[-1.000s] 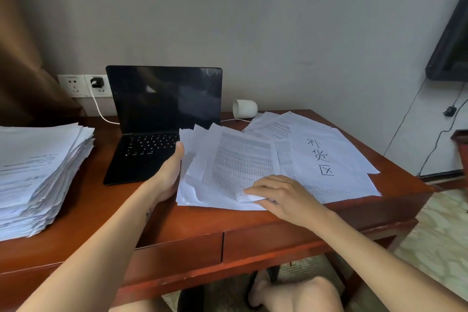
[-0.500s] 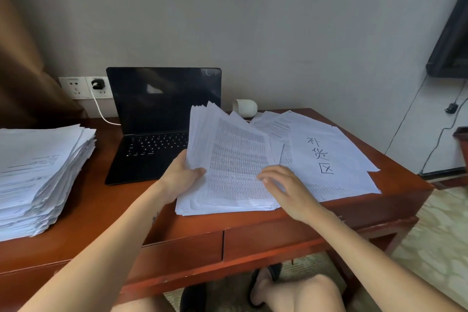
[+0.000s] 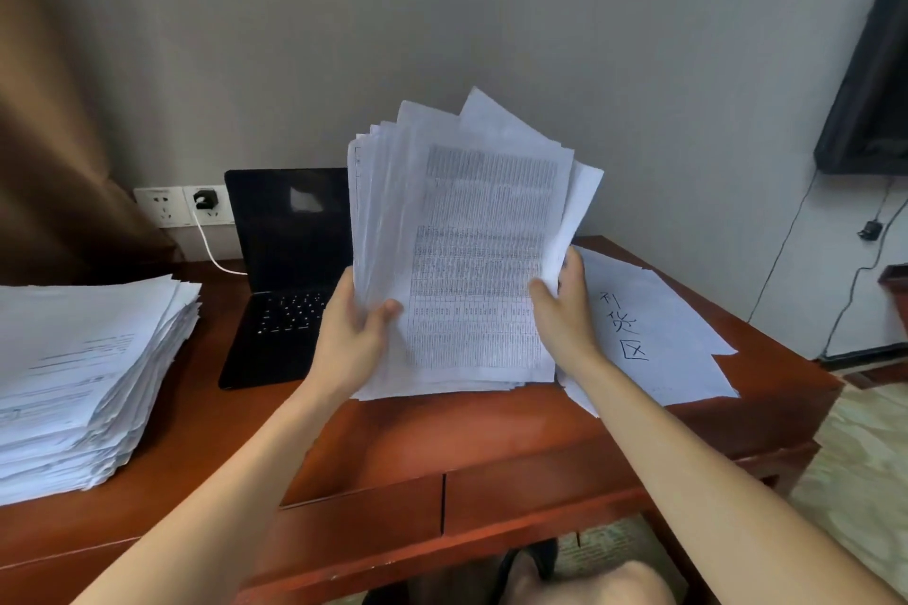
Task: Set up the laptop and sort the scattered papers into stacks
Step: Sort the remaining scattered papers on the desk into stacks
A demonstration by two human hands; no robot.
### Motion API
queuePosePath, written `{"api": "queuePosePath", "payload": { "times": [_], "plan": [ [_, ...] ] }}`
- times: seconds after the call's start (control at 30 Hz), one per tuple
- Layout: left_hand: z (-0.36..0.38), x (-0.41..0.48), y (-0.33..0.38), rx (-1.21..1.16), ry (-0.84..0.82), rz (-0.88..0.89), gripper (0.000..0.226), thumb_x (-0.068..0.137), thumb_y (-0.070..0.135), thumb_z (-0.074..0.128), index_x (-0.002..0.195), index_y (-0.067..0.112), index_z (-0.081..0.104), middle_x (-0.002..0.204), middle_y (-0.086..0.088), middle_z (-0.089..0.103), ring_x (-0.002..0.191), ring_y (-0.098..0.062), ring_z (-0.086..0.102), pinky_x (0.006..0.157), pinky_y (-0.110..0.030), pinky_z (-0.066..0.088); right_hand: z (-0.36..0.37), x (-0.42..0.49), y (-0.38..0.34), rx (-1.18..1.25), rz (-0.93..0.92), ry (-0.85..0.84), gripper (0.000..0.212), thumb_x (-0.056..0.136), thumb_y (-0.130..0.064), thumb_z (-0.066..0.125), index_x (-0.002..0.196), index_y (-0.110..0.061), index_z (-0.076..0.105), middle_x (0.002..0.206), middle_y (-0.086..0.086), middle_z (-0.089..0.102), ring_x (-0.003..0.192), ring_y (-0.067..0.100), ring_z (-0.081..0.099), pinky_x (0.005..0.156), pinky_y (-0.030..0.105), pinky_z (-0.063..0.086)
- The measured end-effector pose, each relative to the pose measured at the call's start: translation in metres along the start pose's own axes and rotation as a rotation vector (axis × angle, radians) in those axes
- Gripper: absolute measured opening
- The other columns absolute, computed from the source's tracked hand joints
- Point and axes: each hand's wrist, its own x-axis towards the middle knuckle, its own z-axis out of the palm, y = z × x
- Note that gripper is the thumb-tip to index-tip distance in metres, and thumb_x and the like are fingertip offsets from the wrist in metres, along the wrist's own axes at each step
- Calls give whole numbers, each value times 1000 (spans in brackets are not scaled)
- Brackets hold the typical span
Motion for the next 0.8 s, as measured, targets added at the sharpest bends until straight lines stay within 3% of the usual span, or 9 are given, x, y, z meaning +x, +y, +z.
{"api": "queuePosePath", "payload": {
  "times": [0.1, 0.23, 0.3, 0.43, 0.57, 0.7, 0.8],
  "plan": [
    [1, -3, 1, -12, 26, 27, 41, 100, 13, 68, 122, 46, 54, 116, 25, 69, 113, 1, 66, 88, -13, 51, 5, -2, -9, 38, -3, 36, 44, 96, 0, 44, 134, -22, 41, 114, -7, 62, 69, 0, 52, 57, 10, 44],
    [7, -15, -10, -59, 88, -27, 39, 96, 26, 74, 129, 38, 55, 123, 13, 68, 114, 1, 65, 89, -14, 53, 14, -10, -9, 109, 30, 66, 24, 97, -4, 48, 116, -19, 51, 97, -3, 62, 71, 4, 53, 61, 18, 45],
    [8, -14, -7, -65, 123, -66, 43, 93, 34, 76, 131, 34, 56, 123, 13, 69, 114, 2, 65, 90, -16, 52, 17, -12, -12, 122, 3, 77, 18, 101, -12, 46, 116, -18, 54, 100, -8, 65, 78, 2, 57, 69, 18, 46],
    [4, -9, 5, -54, 173, -89, 46, 89, 47, 77, 129, 34, 59, 119, 17, 70, 108, 6, 66, 84, -11, 52, 20, -11, -24, 84, -21, -22, 24, 106, -27, 43, 129, -24, 51, 118, -16, 65, 103, -8, 60, 81, 12, 46],
    [3, -3, 12, -31, 250, -59, 38, 87, 51, 77, 117, 36, 59, 112, 15, 69, 102, 4, 67, 86, -23, 55, 23, -10, -30, 136, -50, -19, 22, 105, -20, 47, 126, -22, 50, 117, -11, 66, 105, -2, 63, 82, 16, 48],
    [6, 1, 17, -58, 244, -56, 50, 89, 49, 76, 132, 32, 57, 121, 15, 69, 112, 0, 66, 89, -20, 52, 27, -12, -36, 60, -83, -78, 30, 102, -14, 53, 131, -21, 47, 118, -18, 63, 101, -15, 59, 78, 4, 44],
    [6, 5, 18, -61, 217, -53, 47, 93, 50, 73, 133, 30, 60, 121, 14, 70, 113, -2, 67, 93, -25, 54, 25, -11, -39, 29, -98, -60, 29, 100, -6, 52, 128, -13, 46, 111, -16, 62, 87, -18, 58, 69, 1, 43]
  ]
}}
